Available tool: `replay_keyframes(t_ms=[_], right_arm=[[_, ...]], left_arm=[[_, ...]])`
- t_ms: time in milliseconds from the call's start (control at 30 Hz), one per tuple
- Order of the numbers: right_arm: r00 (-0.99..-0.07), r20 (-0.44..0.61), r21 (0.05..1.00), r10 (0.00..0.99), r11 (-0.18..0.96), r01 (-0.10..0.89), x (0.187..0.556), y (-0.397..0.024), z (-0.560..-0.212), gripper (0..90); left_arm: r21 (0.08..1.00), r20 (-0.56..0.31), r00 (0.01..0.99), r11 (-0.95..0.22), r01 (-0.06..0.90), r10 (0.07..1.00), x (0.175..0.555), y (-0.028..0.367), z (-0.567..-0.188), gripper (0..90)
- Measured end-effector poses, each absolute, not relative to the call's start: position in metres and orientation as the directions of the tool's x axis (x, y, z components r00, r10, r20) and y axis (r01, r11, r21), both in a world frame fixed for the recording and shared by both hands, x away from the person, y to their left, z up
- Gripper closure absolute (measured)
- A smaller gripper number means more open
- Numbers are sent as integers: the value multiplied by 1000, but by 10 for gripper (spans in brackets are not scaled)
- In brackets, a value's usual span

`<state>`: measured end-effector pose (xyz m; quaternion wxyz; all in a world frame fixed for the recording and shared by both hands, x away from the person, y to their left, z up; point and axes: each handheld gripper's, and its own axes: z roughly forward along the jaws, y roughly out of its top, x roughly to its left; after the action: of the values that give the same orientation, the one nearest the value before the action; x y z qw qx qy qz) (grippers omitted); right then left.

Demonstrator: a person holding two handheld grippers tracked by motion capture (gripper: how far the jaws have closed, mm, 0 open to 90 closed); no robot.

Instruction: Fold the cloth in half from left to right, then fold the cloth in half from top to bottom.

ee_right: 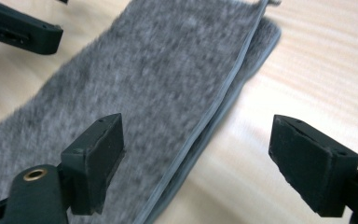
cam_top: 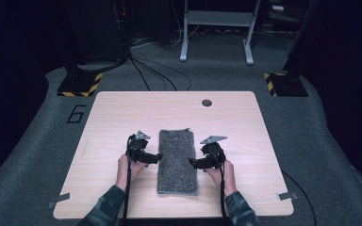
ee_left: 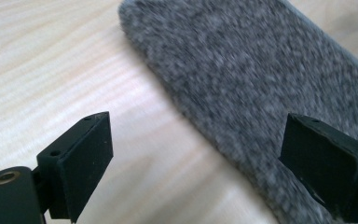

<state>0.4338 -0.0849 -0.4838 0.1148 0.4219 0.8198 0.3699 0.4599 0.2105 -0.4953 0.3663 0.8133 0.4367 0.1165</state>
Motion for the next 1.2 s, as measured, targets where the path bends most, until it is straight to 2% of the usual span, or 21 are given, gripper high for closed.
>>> replay_keyframes(t_ms=[333,467,533,833,967,1067,1200], right_arm=[[-580,172,677,797,332,657,486,-81,-481,177],[-566,160,672,809,331,663,506,-77,-484,185],[-559,167,662,812,328,674,513,-75,-484,187],[-495,178,627,850,290,723,551,-70,-491,320],[-492,190,612,850,290,736,561,-66,-497,386],[-501,164,614,850,310,726,563,-60,-500,425],[-493,129,603,860,327,728,565,-53,-504,509]], left_arm=[[689,-162,554,-308,656,817,503,210,-494,93],[681,-167,546,-304,666,821,517,208,-494,98],[685,-194,529,-273,676,826,522,206,-495,110],[677,-183,516,-273,683,837,547,200,-497,186],[665,-182,502,-271,696,845,555,199,-500,262],[653,-176,502,-281,703,847,556,197,-504,285],[645,-187,496,-275,713,848,557,195,-508,364]])
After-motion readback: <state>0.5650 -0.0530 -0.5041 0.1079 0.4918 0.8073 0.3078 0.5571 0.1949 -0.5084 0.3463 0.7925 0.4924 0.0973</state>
